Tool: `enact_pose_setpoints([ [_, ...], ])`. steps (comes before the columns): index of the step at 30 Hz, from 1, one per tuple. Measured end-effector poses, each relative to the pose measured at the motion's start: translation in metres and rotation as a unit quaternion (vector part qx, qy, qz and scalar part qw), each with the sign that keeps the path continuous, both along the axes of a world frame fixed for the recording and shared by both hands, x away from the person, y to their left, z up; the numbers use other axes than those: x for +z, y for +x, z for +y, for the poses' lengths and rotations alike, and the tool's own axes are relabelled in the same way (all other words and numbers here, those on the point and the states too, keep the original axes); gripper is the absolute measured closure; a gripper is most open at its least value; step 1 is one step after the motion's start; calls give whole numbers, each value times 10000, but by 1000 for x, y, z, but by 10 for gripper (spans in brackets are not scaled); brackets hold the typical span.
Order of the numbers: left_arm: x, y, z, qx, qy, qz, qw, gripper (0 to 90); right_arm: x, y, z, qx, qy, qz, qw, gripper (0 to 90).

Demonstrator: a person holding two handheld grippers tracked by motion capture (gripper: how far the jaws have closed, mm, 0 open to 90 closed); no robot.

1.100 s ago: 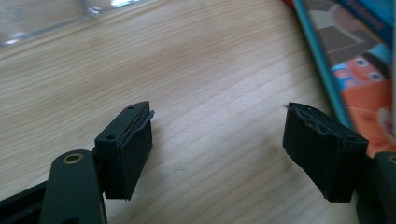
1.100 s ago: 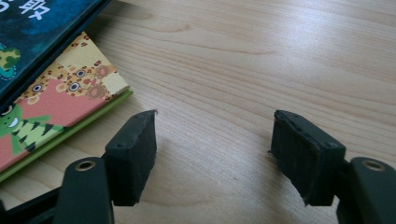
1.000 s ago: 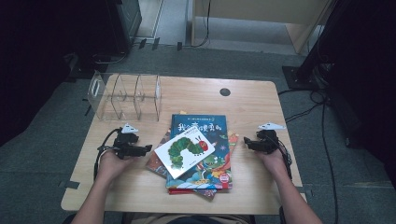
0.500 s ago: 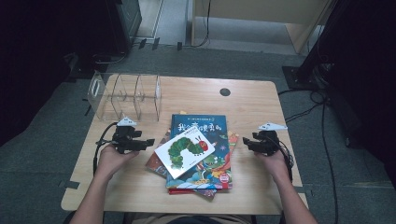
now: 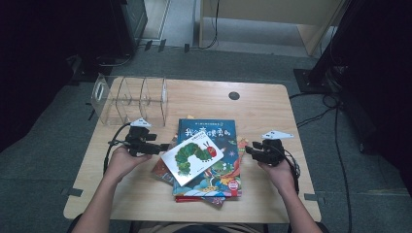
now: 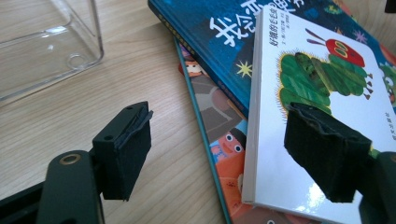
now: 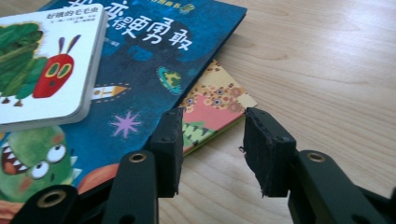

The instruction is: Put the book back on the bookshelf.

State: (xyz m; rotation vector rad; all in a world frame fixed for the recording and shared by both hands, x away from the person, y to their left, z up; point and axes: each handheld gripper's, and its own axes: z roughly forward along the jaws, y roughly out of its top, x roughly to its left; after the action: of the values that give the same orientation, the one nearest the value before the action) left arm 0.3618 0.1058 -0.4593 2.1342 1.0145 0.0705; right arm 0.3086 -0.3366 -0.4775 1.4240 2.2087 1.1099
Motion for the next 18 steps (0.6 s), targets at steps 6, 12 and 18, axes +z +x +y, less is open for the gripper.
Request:
enact_pose_setpoints([
  [6, 1, 2, -9, -92, -86, 107, 9999, 231, 2, -8, 6, 26, 48, -144, 9999, 637],
  [12, -2, 2, -23, -230, 47, 40, 9997, 141, 1, -19, 22, 274, 49, -272, 9992, 686],
  [18, -2, 1, -26, -270, 6, 53, 9996, 141, -2, -25, 38, 561, -53, -321, 9979, 696],
])
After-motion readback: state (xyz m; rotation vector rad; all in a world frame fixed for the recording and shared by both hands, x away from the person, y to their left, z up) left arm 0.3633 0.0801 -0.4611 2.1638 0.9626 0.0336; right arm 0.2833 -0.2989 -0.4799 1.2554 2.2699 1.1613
